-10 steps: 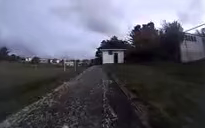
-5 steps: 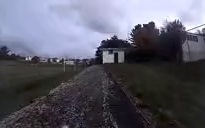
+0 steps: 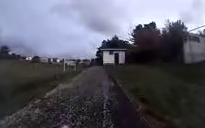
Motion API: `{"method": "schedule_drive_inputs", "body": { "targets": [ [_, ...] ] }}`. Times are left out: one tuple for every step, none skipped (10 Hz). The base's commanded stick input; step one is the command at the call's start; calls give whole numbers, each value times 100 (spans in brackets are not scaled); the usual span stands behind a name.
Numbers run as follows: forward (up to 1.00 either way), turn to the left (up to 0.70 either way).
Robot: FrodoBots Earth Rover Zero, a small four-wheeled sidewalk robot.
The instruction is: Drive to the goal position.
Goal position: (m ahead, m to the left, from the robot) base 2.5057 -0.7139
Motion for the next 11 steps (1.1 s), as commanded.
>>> {"method": "schedule_drive_inputs", "body": {
  "targets": [
    [60, 0],
    [60, 0],
    [60, 0],
    [60, 0],
    [60, 0],
    [60, 0],
    [60, 0],
    [60, 0],
    [60, 0],
    [60, 0],
    [60, 0]
  ]
}}
